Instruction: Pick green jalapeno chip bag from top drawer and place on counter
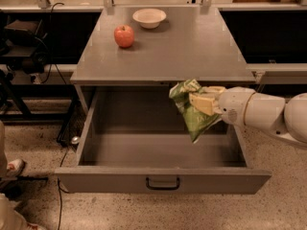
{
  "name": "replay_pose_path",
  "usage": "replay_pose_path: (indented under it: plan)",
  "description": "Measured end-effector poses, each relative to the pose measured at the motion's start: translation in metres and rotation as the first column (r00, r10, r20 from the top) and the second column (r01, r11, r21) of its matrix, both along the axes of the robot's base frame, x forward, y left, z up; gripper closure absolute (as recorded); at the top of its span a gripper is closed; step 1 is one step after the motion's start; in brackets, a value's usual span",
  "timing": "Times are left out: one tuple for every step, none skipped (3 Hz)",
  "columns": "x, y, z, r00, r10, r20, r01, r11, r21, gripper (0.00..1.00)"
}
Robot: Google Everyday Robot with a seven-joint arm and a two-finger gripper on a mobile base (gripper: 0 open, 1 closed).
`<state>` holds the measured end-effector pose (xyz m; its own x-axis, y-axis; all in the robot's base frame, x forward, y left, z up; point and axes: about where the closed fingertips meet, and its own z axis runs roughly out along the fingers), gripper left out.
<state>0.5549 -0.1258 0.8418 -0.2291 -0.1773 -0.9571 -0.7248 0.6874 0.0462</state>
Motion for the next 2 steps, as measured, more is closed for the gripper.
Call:
replay_pose_path:
  plan:
    - [0.043,-0.024,0.043,0.9834,-0.084,0.161,0.09,0.996,-0.027,1.0]
    - [0.099,-0.041,0.097,0.9413,-0.141,0.306,0.167,0.984,-0.059,1.0]
